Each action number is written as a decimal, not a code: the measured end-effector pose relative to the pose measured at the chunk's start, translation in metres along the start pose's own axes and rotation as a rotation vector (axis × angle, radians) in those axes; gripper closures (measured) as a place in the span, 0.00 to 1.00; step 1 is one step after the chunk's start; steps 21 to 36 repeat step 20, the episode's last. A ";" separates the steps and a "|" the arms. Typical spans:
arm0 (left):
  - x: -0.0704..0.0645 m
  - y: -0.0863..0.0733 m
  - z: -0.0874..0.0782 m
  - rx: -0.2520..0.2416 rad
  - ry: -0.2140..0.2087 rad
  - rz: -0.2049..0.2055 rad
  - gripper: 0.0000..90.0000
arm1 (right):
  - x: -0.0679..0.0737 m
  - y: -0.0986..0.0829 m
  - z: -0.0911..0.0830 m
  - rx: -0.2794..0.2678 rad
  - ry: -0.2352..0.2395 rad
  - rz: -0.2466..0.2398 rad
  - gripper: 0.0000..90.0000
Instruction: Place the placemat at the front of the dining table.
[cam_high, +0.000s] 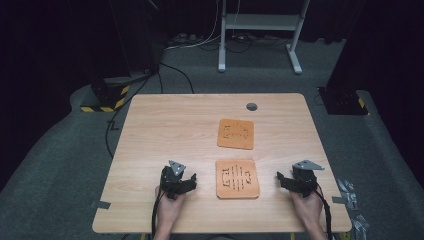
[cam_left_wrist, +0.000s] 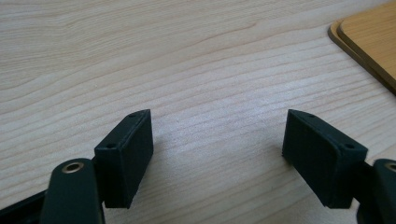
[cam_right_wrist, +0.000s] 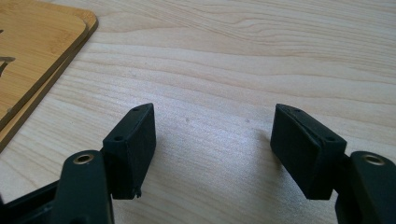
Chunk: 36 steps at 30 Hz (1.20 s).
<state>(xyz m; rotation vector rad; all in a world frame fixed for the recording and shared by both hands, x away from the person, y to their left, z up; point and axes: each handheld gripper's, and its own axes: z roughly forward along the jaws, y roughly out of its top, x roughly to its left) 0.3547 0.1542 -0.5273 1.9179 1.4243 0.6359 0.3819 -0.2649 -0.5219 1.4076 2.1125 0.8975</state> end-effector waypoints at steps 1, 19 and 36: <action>0.000 0.000 0.000 0.000 0.000 0.000 0.27 | 0.000 0.000 0.000 0.000 0.000 0.000 0.35; 0.000 0.000 0.000 -0.002 0.000 0.000 0.27 | 0.001 0.000 0.000 0.002 0.007 -0.008 0.33; 0.000 0.000 0.000 -0.002 0.000 0.000 0.27 | 0.002 0.000 0.001 -0.005 0.002 -0.006 0.32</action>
